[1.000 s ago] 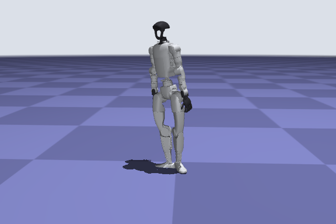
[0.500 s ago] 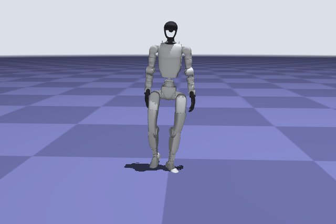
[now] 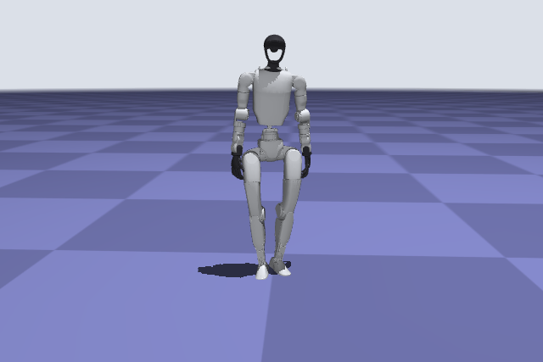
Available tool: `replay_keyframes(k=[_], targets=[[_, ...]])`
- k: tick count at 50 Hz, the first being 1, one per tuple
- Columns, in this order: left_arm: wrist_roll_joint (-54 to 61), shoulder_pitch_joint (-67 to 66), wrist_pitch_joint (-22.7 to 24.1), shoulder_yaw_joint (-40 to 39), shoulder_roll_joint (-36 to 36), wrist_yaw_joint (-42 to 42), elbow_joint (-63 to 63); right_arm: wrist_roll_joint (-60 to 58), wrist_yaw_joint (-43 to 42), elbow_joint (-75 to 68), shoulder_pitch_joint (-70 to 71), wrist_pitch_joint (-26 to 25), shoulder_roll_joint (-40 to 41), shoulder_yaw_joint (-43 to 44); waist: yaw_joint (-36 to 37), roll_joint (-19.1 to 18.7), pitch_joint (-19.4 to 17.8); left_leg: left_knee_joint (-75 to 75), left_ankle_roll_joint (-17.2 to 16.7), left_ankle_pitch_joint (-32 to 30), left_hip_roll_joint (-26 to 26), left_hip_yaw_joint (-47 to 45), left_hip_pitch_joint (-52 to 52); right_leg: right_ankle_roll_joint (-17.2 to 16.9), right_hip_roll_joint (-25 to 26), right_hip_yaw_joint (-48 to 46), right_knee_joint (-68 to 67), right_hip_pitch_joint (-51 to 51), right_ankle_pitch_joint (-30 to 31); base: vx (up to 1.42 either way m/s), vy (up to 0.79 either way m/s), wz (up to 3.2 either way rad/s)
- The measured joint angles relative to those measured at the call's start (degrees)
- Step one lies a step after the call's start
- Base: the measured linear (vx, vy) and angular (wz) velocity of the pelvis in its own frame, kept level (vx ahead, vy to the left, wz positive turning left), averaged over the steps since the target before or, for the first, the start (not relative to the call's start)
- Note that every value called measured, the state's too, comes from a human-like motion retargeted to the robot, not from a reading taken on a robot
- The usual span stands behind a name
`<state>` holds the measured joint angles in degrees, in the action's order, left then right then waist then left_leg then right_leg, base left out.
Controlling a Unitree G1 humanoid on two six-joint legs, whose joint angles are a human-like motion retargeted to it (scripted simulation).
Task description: Upper body actions
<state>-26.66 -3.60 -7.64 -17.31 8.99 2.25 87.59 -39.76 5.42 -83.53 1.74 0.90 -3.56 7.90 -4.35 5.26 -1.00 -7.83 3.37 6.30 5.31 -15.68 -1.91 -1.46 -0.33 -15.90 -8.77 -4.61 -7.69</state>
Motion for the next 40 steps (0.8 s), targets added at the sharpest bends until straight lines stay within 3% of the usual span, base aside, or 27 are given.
replay_keyframes(k=[3, 5, 7, 10, 12, 15, 17, 20, 25, 29, 34, 38, 40], targets=[[1.78, 0.86, -0.40, -0.27, -0.16, -0.34, 0.12, -0.67, -0.38, -1.15, -1.19, -0.24, -0.30, 0.93, 0.58, 0.95, 1.11, -6.72, -2.69, 1.13, -0.76, -0.76, -2.74, -0.51, -1.14, 2.01, 0.28, -1.12, 0.92, 0.02, -0.07, -0.59], [3.50, 1.11, -0.20, -0.64, -0.69, -0.25, -0.13, -1.52, -0.94, -2.35, -1.70, -1.00, -0.84, 1.11, 1.81, 1.44, 1.85, -10.09, -2.03, 0.04, -0.06, 3.08, -4.61, -0.62, -1.88, 3.76, 0.20, -2.10, 1.93, 0.05, 0.00, -1.41], [4.64, 1.61, 0.17, -0.29, -1.04, 0.23, -0.51, -1.50, -1.69, -3.51, -1.69, -2.31, -1.32, 1.27, 2.59, 1.33, 1.45, -10.89, -2.84, -0.73, 2.20, 14.91, -5.62, -0.46, -1.51, 6.31, 0.20, -2.58, 3.01, -0.03, 0.06, -1.73], [4.16, 1.67, 1.11, 0.64, -1.37, 0.37, -2.03, -0.17, -2.70, -4.44, -1.67, -3.08, -1.89, 0.81, 6.27, 1.01, 0.00, -7.08, -6.63, -3.04, 5.80, 35.16, -3.74, -0.01, 0.77, 13.31, 0.07, -3.26, 5.18, -0.06, 0.06, -2.68], [3.37, 1.37, 2.15, 2.19, -1.47, -0.08, -3.76, -0.85, -2.51, -4.16, -1.28, -2.92, -2.15, 1.46, 7.60, 1.19, -0.53, -4.89, -8.29, -2.31, 4.88, 35.86, -2.54, -0.03, 1.42, 17.41, -0.22, -4.38, 6.53, -0.04, 0.05, -2.45], [3.15, 1.26, 3.01, 3.42, -1.66, -1.58, -5.06, -3.36, -2.31, -2.48, -0.56, -2.88, -2.35, 1.42, 3.33, 0.66, -0.17, -1.32, -2.04, -2.22, 1.25, 18.02, -1.88, 1.12, 2.28, 18.86, -0.32, -6.17, 7.12, -0.16, 0.02, -1.23], [4.04, 2.31, 2.56, 3.73, -2.06, -1.90, -4.43, -4.10, -2.83, -0.83, 0.28, -2.55, -2.24, 1.44, -2.14, -1.50, -0.55, 0.67, -0.35, -1.92, 0.76, 18.36, -0.79, 2.29, 3.77, 18.78, -0.32, -7.97, 7.00, -0.36, 0.04, -1.16], [6.55, 3.91, 2.20, 2.41, -2.05, 0.01, -3.19, -2.22, -3.88, -0.18, 1.60, -1.32, -1.64, 0.19, -4.47, -1.65, -2.20, 0.53, -0.50, -1.39, -0.29, 13.56, -1.22, 4.25, 3.40, 18.17, -0.57, -10.04, 5.51, -0.36, 0.05, -2.70], [8.05, 4.17, 2.57, 1.74, -1.32, 0.90, -2.49, 0.02, -1.07, -0.12, 2.54, -1.53, -0.94, 0.21, -3.46, -3.29, -2.21, 4.62, -0.16, 1.27, -3.41, -3.32, 2.31, 9.44, 1.30, 1.10, -0.94, -13.80, -1.62, -0.33, -0.08, -3.72], [7.00, 3.16, 1.71, 2.55, -1.02, 1.74, -1.15, 0.06, -0.96, 1.05, 2.59, -0.91, -1.15, -0.76, -3.49, -4.21, -1.39, 5.85, -1.58, 4.75, -5.06, -18.36, 5.34, 9.26, -0.72, -14.71, -0.19, -14.08, -7.58, -0.25, -0.12, -4.11], [3.65, 2.94, -0.12, 2.38, -1.72, 2.17, 0.36, 0.97, -1.54, 2.03, 4.30, -1.12, -2.09, -0.18, -6.25, -6.68, -0.15, 5.77, -5.85, 9.04, -6.85, -38.91, 9.43, 5.27, -2.55, -37.16, 0.06, -11.59, -13.38, -0.22, -0.09, -3.72], [1.75, 3.40, -1.27, 1.72, -2.63, 1.78, 0.61, 4.44, -2.54, 1.64, 5.81, -1.98, -2.84, 1.62, -7.35, -9.35, 0.98, 6.18, -10.02, 11.11, -5.61, -48.31, 11.94, 2.63, -1.69, -52.64, 1.66, -7.24, -11.12, 0.02, 0.04, -3.37], [0.65, 3.64, -1.94, 1.00, -2.98, 1.76, 0.20, 6.64, -3.22, 0.91, 5.84, -2.38, -3.25, 2.75, -7.13, -10.59, 2.01, 6.32, -12.38, 11.42, -4.63, -52.18, 13.08, 2.87, -0.64, -54.18, 2.36, -6.60, -7.79, 0.26, 0.06, -2.89]])
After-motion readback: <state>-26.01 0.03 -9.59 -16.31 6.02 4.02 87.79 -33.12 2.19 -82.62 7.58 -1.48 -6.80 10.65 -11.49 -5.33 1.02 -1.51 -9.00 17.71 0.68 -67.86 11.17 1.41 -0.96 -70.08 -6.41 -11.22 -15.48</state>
